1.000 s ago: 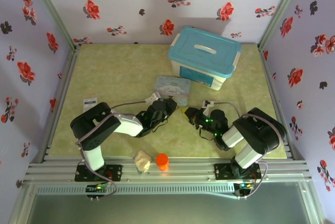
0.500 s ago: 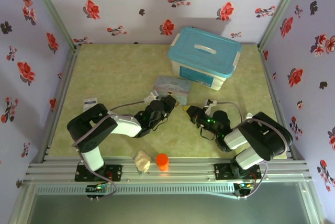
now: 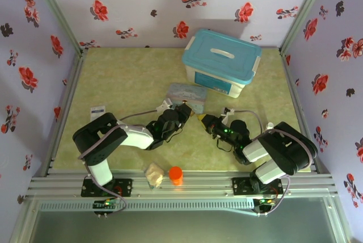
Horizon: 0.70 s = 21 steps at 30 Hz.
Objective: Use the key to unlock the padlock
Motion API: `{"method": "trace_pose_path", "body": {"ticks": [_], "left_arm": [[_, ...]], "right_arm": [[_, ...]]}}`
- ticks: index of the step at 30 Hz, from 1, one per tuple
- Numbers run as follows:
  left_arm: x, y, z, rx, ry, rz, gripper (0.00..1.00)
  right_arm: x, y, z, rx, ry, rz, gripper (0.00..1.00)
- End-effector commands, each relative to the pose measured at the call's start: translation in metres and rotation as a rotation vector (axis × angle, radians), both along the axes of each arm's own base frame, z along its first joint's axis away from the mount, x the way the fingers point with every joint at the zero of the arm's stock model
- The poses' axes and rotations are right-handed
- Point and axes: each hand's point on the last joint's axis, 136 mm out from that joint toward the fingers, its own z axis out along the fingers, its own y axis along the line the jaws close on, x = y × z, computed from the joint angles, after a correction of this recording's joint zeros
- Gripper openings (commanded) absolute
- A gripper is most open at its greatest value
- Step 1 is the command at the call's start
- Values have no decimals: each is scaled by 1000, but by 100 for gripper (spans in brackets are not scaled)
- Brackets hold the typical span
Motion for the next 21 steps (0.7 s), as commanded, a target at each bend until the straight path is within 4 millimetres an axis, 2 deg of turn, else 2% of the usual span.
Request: {"method": "trace_pose_path", "body": {"ticks": [1,7,11,16,21], "left_arm": [[4,-9,52,-124,-92,11,0],[2,-11,55,-149,-89,5,0],[2,-12,56,-156,-88,4,0],[2,-8,54,-146,-89,13,0],[3,-9,55,-150,-93,13,0]], "right_arm": [[3,5,16,28,-50,-1,0],[3,11,20,29,-63,13,0],[3,15,15,19,-52,20,0],[2,5,8,4,-38,-21,0],[0,5,3,-4,-25,-15,0]]}}
